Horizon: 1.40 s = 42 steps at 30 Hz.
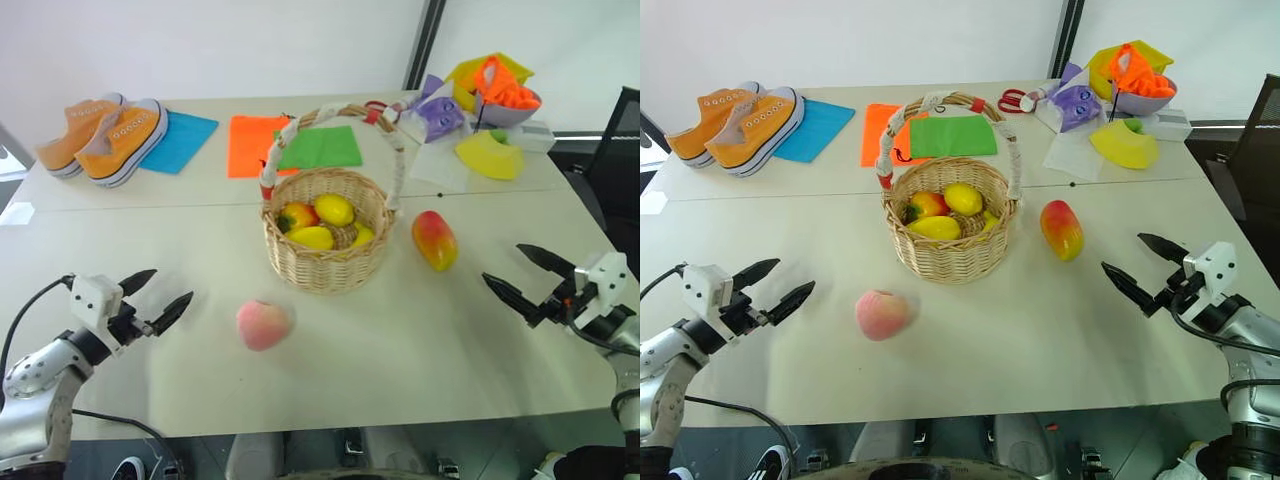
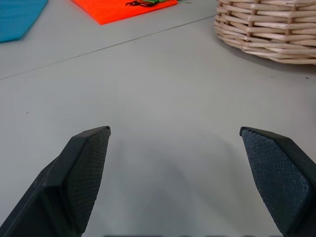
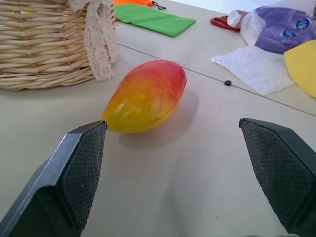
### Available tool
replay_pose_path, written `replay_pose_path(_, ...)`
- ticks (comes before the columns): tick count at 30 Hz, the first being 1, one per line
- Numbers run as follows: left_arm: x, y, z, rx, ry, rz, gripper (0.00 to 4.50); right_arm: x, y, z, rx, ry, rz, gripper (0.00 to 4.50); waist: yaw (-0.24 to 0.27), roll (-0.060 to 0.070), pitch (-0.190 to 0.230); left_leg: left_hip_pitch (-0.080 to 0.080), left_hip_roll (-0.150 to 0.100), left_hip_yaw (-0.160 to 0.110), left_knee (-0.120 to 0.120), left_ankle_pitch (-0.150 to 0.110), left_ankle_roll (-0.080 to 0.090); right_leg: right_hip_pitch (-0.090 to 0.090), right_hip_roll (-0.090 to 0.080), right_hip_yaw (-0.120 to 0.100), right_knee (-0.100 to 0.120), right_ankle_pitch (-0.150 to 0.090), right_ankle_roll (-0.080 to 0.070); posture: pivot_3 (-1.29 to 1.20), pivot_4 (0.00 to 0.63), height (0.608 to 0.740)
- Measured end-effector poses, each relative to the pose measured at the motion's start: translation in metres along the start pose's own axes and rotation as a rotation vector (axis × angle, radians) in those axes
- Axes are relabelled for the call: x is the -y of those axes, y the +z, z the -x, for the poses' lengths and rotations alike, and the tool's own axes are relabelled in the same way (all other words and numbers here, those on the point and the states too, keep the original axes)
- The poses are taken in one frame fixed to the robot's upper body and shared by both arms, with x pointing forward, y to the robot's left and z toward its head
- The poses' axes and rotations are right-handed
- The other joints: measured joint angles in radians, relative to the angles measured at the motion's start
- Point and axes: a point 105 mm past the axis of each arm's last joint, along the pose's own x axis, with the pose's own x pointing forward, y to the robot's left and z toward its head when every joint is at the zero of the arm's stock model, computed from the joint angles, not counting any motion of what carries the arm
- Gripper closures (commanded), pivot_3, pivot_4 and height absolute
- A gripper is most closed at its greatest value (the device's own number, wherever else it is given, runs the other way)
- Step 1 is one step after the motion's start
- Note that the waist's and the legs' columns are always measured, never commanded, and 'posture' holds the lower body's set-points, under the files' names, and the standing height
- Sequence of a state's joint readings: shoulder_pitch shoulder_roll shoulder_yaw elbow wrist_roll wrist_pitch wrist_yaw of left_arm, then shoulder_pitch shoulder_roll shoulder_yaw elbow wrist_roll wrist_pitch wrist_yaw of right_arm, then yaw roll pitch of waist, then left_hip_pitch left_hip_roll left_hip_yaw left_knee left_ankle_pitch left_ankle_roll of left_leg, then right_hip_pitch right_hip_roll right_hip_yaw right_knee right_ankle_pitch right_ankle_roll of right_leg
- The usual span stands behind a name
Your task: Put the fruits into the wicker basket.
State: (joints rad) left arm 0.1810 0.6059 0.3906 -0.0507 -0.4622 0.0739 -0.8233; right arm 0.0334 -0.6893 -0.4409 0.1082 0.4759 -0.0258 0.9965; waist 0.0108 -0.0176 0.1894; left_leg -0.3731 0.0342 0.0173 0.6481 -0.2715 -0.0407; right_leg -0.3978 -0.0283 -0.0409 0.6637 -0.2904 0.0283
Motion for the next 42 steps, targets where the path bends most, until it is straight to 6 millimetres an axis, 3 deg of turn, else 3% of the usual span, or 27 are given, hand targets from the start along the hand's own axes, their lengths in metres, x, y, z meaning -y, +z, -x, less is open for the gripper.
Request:
replay_pose_path(11, 0.002, 0.001, -0.001, -0.004, -0.002, -0.017, 0.0, -0.002, 0.0, -0.003, 0.002, 0.015, 0.001, 0.03, 0.0, 0.0, 0.0, 0.0, 0.0, 0.004, 0.0, 0.0, 0.0, -0.002, 0.0, 0.004, 0.0, 0.0, 0.001, 0.0, 0.15, 0.74)
replay_pose_path(26, 0.029, 0.02, -0.001, 0.086, -0.208, -0.004, 0.0, -0.012, 0.005, -0.009, 0.012, 0.066, 0.02, 0.03, 0.0, 0.0, 0.0, 0.0, 0.0, 0.005, 0.0, 0.0, 0.0, -0.003, 0.001, 0.006, 0.0, 0.0, 0.001, 0.0, 0.15, 0.74)
replay_pose_path(35, 0.075, 0.038, -0.009, 0.116, -0.466, -0.04, 0.0, -0.074, 0.043, -0.011, -0.015, 0.466, 0.098, 0.03, 0.0, 0.0, 0.0, 0.0, 0.0, 0.006, 0.0, 0.0, 0.0, -0.003, 0.001, 0.007, 0.0, 0.0, 0.001, 0.0, 0.15, 0.74)
replay_pose_path(42, 0.104, 0.039, -0.023, 0.121, -0.593, 0.016, 0.0, -0.096, 0.06, -0.026, 0.001, 0.555, 0.155, 0.03, 0.001, -0.001, 0.0, -0.001, 0.0, 0.007, 0.0, 0.0, 0.0, -0.004, 0.002, 0.009, 0.0, 0.0, 0.002, 0.0, 0.15, 0.74)
